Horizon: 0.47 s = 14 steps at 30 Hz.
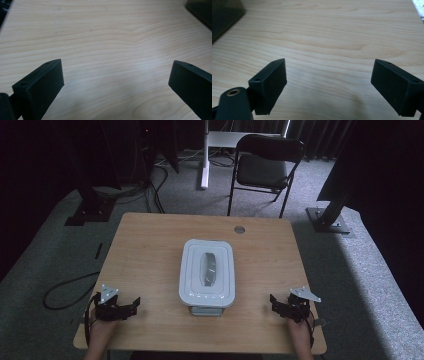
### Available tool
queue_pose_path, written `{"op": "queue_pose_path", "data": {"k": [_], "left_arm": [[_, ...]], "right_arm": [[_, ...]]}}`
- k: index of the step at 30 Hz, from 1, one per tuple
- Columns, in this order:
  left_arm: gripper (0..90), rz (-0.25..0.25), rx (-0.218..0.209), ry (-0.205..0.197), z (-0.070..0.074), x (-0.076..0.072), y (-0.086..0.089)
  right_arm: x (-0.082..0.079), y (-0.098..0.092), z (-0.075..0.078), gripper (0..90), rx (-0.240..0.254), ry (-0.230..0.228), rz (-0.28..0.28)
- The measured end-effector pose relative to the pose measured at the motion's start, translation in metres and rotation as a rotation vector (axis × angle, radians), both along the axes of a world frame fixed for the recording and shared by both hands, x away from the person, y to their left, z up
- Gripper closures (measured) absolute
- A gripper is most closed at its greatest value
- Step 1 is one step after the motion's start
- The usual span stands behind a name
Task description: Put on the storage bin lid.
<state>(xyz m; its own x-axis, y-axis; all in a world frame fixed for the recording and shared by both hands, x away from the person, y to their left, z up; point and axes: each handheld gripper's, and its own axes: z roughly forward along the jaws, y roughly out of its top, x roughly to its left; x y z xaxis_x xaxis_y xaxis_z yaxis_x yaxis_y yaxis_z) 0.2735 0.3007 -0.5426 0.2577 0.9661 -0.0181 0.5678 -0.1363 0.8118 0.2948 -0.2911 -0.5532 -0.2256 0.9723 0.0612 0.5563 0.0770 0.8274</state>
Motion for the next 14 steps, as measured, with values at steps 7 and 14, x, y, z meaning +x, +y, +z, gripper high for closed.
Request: {"op": "queue_pose_path", "data": {"k": [7,14], "left_arm": [[0.6,0.076,0.005,-0.02,-0.001,-0.012,0.021],[0.6,0.124,0.011,-0.026,-0.005,-0.017,0.029]], "right_arm": [[-0.003,-0.004,-0.003,12.4,-0.002,0.012,-0.025],[-0.001,-0.01,-0.005,12.4,-0.021,0.017,-0.072]]}}
